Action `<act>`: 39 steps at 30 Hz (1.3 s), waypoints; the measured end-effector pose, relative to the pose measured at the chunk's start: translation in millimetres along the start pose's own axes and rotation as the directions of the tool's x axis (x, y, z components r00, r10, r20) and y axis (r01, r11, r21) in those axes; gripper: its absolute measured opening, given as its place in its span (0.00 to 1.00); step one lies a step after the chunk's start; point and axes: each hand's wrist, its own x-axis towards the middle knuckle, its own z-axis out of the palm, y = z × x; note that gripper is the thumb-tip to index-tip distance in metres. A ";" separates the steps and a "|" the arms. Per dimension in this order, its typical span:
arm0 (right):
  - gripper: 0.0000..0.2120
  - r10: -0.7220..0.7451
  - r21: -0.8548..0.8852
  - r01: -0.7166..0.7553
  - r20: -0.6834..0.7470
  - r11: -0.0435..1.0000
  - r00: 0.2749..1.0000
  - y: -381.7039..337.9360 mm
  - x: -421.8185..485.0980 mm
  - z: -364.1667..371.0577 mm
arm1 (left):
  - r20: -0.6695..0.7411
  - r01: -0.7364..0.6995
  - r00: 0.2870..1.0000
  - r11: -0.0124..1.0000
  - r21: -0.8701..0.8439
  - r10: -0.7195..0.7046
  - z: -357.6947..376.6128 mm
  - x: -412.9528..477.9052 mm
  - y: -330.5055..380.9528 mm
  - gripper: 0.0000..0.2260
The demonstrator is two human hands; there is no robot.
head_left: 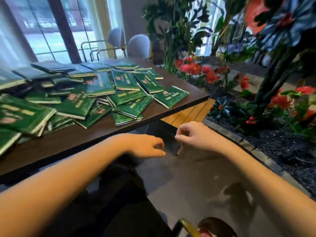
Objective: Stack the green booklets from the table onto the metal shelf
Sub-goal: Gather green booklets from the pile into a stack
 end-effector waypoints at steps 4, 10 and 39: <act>0.07 -0.184 0.055 0.185 -0.022 0.981 0.983 -58.8 17.8 -24.1 | -0.065 0.014 0.998 1.000 -0.010 -0.014 -25.4 -64.0 -15.8 0.18; 0.04 -0.395 0.058 0.398 -0.048 0.916 0.917 -146.2 46.0 -36.6 | -0.245 0.161 0.954 0.985 -0.060 -0.171 -48.3 -154.6 -50.4 0.18; 0.20 -0.520 -0.224 0.484 -0.144 0.846 0.842 -341.7 261.8 33.0 | -0.718 0.351 0.215 0.738 -0.576 -0.663 -97.7 -216.5 -273.5 0.16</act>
